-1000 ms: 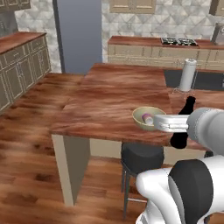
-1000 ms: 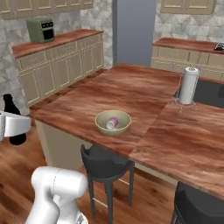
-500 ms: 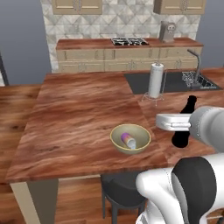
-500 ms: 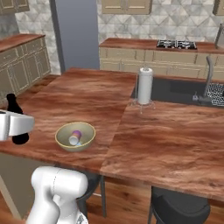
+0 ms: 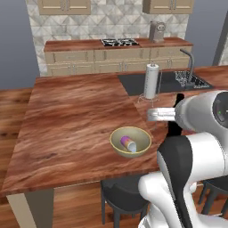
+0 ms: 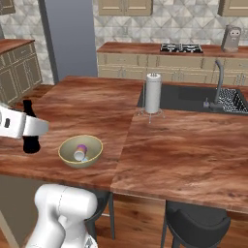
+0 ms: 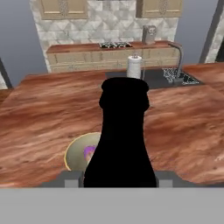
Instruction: Open the fridge, grab two sodas, and place both sodas inside the bowl with ice on the dining counter.
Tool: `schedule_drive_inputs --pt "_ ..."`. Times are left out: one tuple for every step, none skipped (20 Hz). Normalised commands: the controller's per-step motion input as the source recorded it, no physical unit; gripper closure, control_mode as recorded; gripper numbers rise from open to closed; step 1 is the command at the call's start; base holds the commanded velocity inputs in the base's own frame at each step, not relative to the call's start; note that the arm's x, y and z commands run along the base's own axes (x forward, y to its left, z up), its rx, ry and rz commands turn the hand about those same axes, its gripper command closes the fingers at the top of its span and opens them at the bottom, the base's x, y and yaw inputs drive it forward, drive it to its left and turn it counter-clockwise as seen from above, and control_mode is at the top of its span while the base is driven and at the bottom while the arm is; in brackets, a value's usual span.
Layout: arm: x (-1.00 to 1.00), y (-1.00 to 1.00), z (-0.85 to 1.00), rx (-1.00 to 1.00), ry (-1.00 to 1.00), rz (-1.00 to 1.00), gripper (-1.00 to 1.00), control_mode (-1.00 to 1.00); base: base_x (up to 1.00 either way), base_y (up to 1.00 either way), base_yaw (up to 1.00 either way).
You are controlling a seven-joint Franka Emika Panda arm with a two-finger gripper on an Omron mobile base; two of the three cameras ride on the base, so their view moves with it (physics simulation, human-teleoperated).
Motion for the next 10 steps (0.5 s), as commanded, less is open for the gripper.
schedule_drive_inputs --pt "1.0 -0.15 -0.56 0.0 0.52 0.1 1.0 -1.0 0.0 0.0 0.0" --pt "1.0 -0.09 -0.62 0.0 0.56 0.14 1.0 -1.0 0.0 0.0 0.0" --pt "1.0 -0.01 -0.65 0.0 0.54 0.18 1.0 -1.0 0.0 0.0 0.0" --pt "1.0 0.0 -0.7 -0.03 0.52 0.22 1.0 -1.0 0.0 0.0 0.0" --pt "1.0 0.0 -0.74 -0.04 0.51 0.26 1.0 -1.0 0.0 0.0 0.0" --pt "1.0 0.0 -0.76 -0.07 0.46 0.29 1.0 -1.0 0.0 0.0 0.0" --pt "1.0 0.0 -0.78 -0.1 0.44 0.3 1.0 -1.0 0.0 0.0 0.0" --pt "0.98 0.0 -0.75 -0.13 0.39 0.33 1.0 -1.0 0.0 0.0 0.0" --pt "0.91 0.0 -0.7 -0.13 0.35 0.34 1.0 -1.0 0.0 0.0 0.0" --pt "0.83 0.0 -0.66 -0.13 0.33 0.37 1.0 -1.0 0.0 0.0 0.0"
